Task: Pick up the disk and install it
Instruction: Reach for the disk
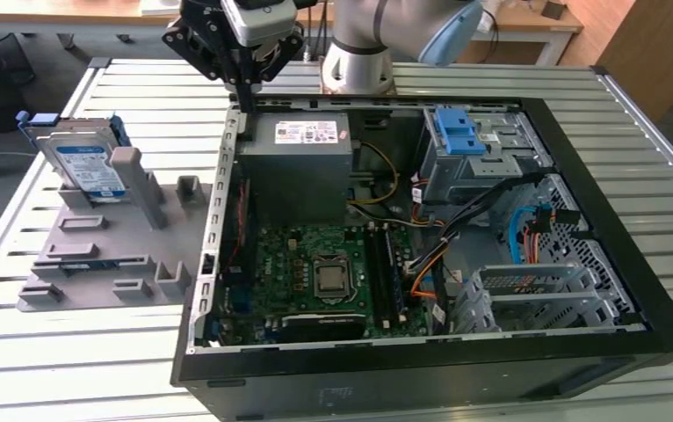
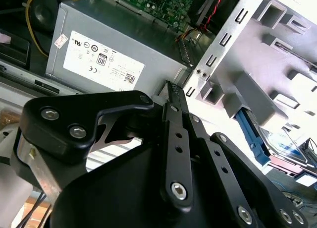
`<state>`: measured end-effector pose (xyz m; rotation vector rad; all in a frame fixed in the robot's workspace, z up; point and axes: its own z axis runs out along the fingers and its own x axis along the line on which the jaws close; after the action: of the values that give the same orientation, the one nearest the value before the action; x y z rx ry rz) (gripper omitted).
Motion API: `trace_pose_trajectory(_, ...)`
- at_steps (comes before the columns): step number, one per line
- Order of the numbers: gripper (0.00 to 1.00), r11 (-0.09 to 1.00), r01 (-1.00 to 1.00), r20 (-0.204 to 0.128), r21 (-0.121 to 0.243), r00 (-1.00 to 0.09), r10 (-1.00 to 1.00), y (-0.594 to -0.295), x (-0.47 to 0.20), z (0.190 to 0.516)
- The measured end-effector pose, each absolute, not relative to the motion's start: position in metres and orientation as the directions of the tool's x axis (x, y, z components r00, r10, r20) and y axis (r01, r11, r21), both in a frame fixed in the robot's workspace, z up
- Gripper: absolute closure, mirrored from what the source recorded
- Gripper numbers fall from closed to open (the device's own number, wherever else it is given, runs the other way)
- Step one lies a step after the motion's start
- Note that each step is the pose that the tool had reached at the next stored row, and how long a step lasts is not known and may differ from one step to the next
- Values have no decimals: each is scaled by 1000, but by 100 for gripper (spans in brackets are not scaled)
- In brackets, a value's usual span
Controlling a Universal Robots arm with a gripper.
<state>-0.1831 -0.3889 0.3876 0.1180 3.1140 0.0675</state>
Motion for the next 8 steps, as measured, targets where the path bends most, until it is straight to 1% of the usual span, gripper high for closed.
trace_pose_trajectory(8, 89, 996, 75, -23, 44, -997, 76, -388, -187, 388)
